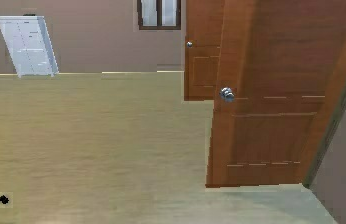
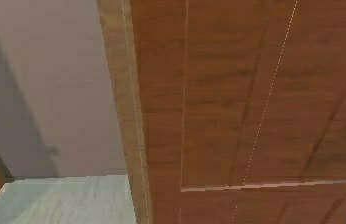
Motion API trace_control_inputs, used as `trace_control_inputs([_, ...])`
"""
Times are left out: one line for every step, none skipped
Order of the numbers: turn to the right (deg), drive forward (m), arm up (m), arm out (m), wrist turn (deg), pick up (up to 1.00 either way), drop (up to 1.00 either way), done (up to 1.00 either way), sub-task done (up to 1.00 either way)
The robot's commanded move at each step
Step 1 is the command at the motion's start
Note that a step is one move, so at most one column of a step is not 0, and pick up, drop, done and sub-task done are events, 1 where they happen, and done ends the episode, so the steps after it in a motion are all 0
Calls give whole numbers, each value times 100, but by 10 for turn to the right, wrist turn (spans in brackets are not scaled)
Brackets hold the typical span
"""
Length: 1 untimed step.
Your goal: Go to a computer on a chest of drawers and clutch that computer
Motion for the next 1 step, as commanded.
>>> trace_control_inputs([-60, 0, 0, 0, 0, 0, 0, 0, 0])
